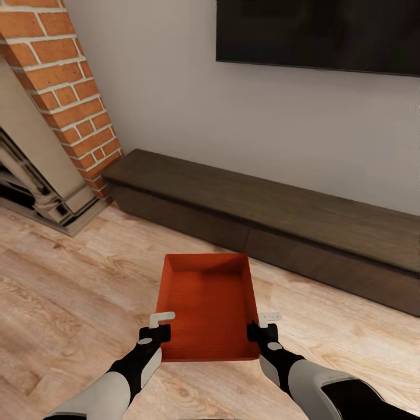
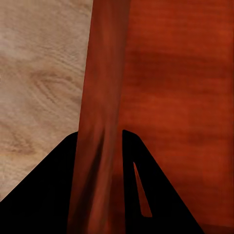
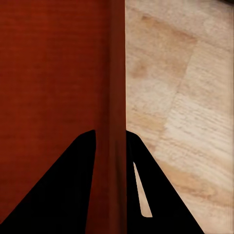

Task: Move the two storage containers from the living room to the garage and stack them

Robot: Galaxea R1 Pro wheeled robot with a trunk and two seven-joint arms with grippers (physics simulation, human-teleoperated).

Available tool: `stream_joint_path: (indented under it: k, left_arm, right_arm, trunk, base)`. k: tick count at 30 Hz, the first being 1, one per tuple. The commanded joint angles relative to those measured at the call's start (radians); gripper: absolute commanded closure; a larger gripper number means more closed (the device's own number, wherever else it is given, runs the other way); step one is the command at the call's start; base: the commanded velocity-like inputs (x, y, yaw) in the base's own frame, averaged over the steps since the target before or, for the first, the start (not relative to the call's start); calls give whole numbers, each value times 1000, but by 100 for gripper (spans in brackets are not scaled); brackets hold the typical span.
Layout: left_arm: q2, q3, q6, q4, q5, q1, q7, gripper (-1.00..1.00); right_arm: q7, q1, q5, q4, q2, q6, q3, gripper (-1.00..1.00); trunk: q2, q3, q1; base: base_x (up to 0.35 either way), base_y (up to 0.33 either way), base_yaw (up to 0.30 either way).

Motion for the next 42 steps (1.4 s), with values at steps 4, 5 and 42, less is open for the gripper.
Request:
stream_joint_path:
  k: [4, 5, 42]
  left_arm:
    - [0, 10, -1, 2, 3, 0, 9, 100]
    - [0, 10, 0, 2, 3, 0, 9, 100]
    - [0, 10, -1, 8, 4, 0, 8, 100]
  right_arm:
    - [-5, -2, -2, 1, 0, -6, -25, 100]
    - [-5, -2, -1, 1, 1, -6, -25, 100]
    - [-5, -2, 2, 1, 8, -6, -24, 100]
  trunk:
    - [28, 12, -16]
    - [35, 15, -19]
    - [294, 131, -161]
  base:
    - [0, 0, 0]
    - [0, 0, 0]
    - [0, 0, 0]
